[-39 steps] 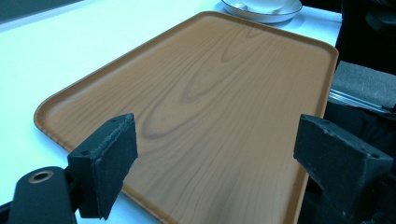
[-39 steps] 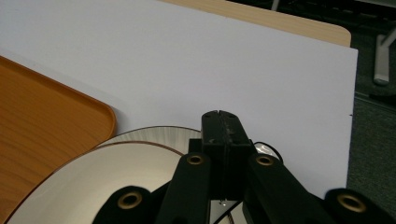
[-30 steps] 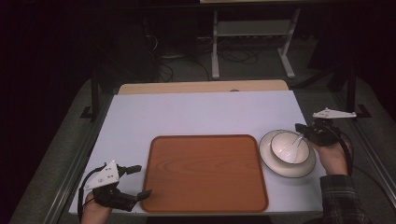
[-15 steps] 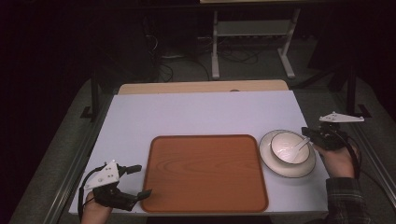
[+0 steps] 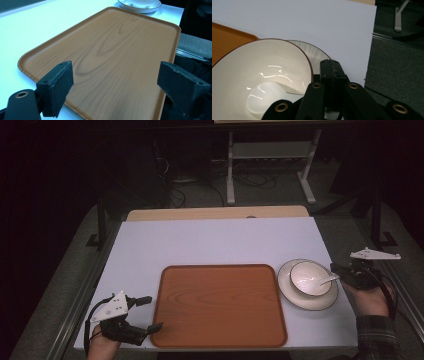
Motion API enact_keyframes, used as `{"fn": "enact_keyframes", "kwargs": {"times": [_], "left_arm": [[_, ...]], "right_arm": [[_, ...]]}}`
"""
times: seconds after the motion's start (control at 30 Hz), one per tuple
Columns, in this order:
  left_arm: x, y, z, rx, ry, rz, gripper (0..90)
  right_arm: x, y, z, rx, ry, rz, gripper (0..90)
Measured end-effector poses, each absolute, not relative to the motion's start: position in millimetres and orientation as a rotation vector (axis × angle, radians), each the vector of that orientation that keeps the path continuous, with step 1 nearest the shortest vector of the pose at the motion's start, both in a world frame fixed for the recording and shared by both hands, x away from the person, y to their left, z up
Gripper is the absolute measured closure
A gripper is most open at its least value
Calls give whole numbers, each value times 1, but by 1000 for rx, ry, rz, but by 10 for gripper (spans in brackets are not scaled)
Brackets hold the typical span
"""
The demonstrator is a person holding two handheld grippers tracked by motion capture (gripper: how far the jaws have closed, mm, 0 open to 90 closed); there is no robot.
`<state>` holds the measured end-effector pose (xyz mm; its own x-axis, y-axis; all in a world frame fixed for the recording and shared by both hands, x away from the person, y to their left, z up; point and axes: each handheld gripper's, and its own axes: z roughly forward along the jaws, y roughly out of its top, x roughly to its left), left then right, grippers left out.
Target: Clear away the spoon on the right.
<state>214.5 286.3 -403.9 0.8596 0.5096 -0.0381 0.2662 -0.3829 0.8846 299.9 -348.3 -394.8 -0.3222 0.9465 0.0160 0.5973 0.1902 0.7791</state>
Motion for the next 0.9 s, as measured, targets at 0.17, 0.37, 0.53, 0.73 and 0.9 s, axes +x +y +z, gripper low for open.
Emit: {"fn": "enact_keyframes", "kwargs": {"times": [0.17, 0.37, 0.53, 0.73, 0.9], "left_arm": [[215, 286, -404, 1987, 571, 292, 131], [215, 287, -404, 1986, 571, 291, 131], [215, 287, -404, 1989, 569, 292, 131], [215, 285, -404, 1991, 567, 288, 131], [215, 285, -404, 1992, 568, 288, 131]], "right_arm": [[295, -350, -393, 1437, 1963, 1001, 808], [282, -352, -390, 1457, 1897, 1050, 548], [268, -356, -393, 1507, 1847, 1096, 435], [262, -354, -404, 1550, 1866, 1136, 402], [270, -349, -414, 1570, 1891, 1160, 401]]}}
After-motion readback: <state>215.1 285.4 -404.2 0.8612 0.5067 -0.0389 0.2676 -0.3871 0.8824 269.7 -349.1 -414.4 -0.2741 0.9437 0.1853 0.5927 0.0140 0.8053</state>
